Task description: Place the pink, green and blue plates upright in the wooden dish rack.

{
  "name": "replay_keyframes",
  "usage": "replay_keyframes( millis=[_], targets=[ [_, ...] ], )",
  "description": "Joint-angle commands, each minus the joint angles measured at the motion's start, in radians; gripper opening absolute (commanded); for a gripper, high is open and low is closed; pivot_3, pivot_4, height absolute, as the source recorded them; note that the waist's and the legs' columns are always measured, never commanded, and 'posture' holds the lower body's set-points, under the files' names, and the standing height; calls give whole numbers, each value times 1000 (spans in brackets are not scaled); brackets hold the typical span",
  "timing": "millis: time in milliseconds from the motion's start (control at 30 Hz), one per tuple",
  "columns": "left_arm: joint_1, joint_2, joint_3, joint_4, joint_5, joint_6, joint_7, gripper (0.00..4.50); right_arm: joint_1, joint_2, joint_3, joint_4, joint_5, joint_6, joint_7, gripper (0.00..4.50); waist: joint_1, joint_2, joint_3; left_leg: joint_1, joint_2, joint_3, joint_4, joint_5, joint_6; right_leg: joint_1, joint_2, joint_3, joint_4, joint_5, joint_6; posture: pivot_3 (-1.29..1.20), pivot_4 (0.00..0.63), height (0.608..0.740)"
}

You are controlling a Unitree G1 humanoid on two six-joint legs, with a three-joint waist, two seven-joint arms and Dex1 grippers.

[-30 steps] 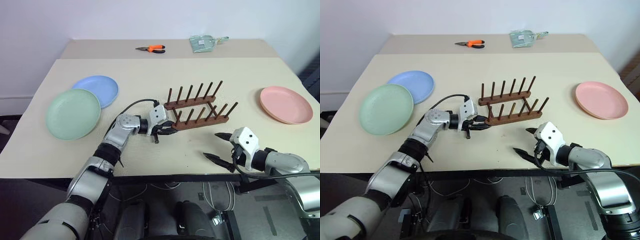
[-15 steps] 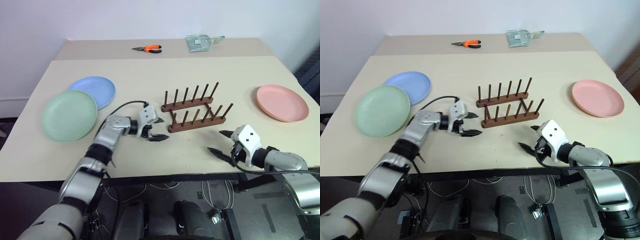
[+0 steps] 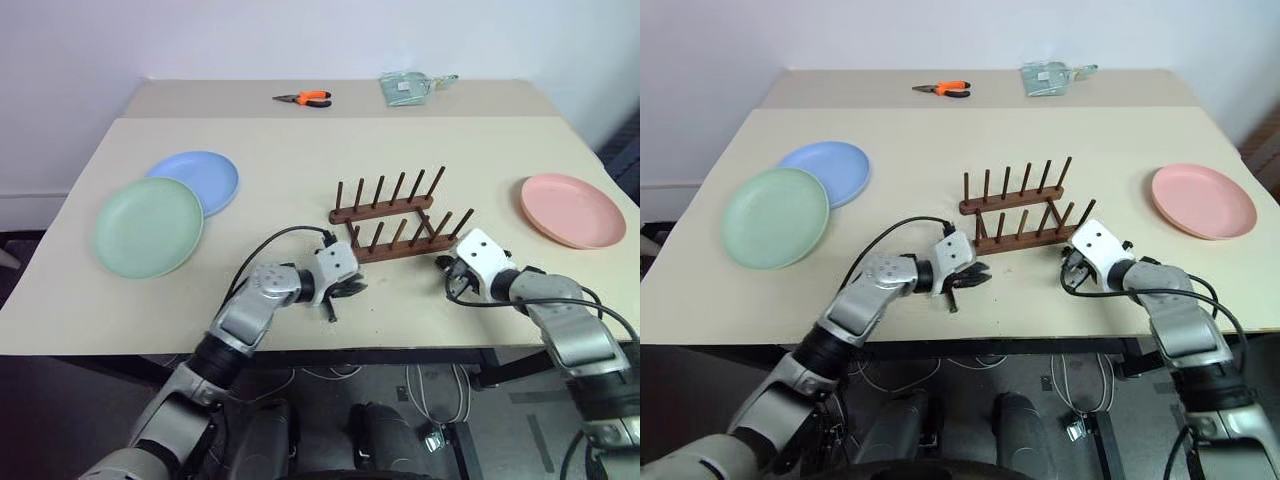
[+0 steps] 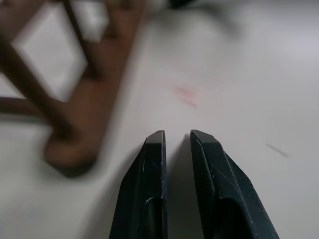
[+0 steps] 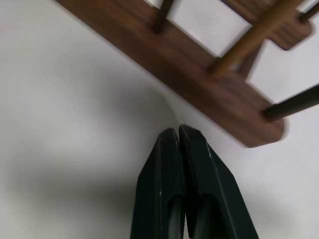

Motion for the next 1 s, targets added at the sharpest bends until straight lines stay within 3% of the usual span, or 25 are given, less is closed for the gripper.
replay_keyframes(
  millis=[33,267,433,533,700,1000],
  targets=[
    [-22,-6,48,90,70,13,162,787,-52,29,21,97,-58,-42,-53,63,-2,0,0,1,0,0,0,0,0,1,0,0,0,0,0,0,150,740],
    [-78,3,70,205,82,-55,259,787,-164,82,33,265,-114,-150,-123,63,-10,0,0,6,1,0,-1,0,0,5,0,0,0,0,0,0,150,740],
    [-78,14,58,190,65,-71,217,787,-141,44,6,241,-92,-154,-72,63,-10,0,0,6,1,0,-1,0,0,5,0,0,0,0,0,0,150,740],
    [-35,22,56,63,6,-102,129,787,-114,-33,-80,202,-73,-154,-63,903,-7,0,0,6,1,0,-1,0,0,5,-1,0,0,0,0,0,150,740],
    [41,50,64,-164,-112,-148,-22,787,-136,-150,-144,303,-118,-170,-125,3267,-3,1,0,-2,0,0,-1,0,-1,-3,-3,1,-1,0,0,0,150,740],
    [26,46,80,-198,-146,-109,-42,787,-361,-148,-33,821,-235,-365,-197,3267,-25,3,0,-1,0,1,-3,0,-1,-2,-2,1,-1,0,-2,0,150,740]
  ],
)
